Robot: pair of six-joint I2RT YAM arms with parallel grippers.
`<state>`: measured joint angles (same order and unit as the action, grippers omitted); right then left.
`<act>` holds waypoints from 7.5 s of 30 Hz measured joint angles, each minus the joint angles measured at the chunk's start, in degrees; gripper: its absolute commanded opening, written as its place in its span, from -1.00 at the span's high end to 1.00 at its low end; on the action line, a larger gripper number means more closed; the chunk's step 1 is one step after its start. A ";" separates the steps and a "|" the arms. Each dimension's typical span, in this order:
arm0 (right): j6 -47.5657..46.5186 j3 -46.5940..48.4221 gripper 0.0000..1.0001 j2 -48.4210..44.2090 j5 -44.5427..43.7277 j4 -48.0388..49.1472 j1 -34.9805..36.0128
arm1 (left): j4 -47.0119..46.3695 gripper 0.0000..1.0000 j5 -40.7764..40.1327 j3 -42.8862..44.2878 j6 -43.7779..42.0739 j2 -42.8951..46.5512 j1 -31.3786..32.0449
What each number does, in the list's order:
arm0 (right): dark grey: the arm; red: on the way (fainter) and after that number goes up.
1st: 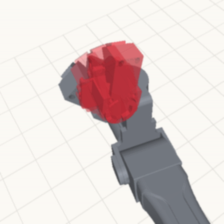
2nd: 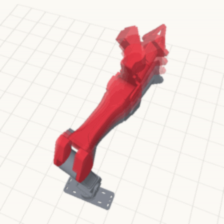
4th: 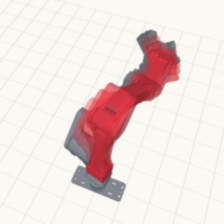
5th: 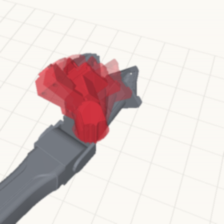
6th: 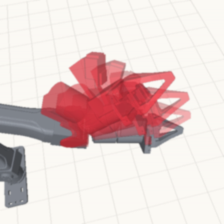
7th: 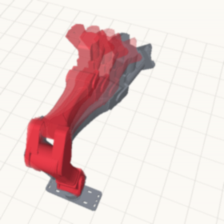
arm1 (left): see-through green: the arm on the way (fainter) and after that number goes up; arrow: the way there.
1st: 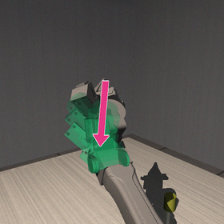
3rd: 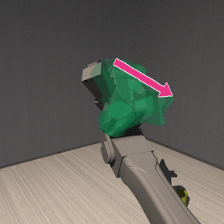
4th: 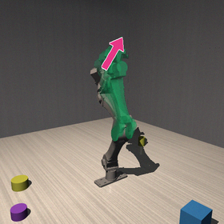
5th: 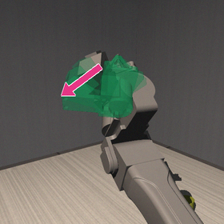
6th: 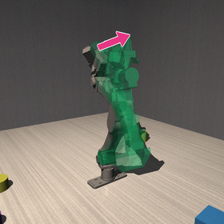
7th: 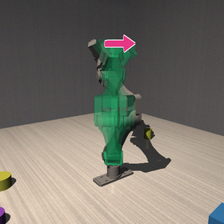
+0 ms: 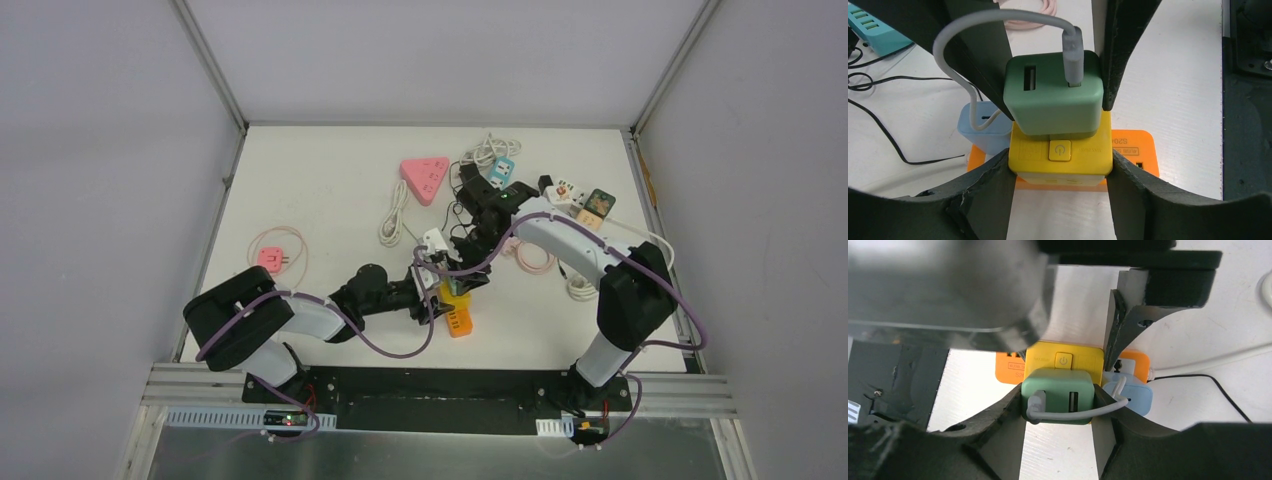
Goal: Pull the plug off the socket
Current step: Remove the plug from the socket, then place the plug at the center of the board.
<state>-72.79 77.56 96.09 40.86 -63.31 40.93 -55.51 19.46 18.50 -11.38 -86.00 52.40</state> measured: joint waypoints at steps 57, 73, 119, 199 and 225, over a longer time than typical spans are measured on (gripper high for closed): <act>2.82 6.23 1.00 9.94 14.10 -8.37 -7.15 | 0.61 1.00 0.39 0.76 0.11 0.09 0.00; 3.89 7.34 1.00 11.04 14.93 -9.42 -7.85 | 0.66 1.00 0.39 0.94 0.17 0.09 -0.02; 8.83 1.84 1.00 -1.66 14.08 -7.52 -6.73 | 15.43 -0.81 -3.19 4.42 5.77 5.73 0.00; 69.75 -13.70 1.00 -5.38 27.41 50.75 -12.57 | -5.20 -0.68 -19.98 -2.86 -3.72 15.72 2.43; 98.44 -13.75 1.00 -4.31 19.96 58.21 -12.57 | -18.84 -0.12 -25.83 1.66 -6.34 6.16 3.15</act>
<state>25.65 63.81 91.79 60.82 -5.10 28.36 -74.35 -6.37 20.16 -17.72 -79.83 55.55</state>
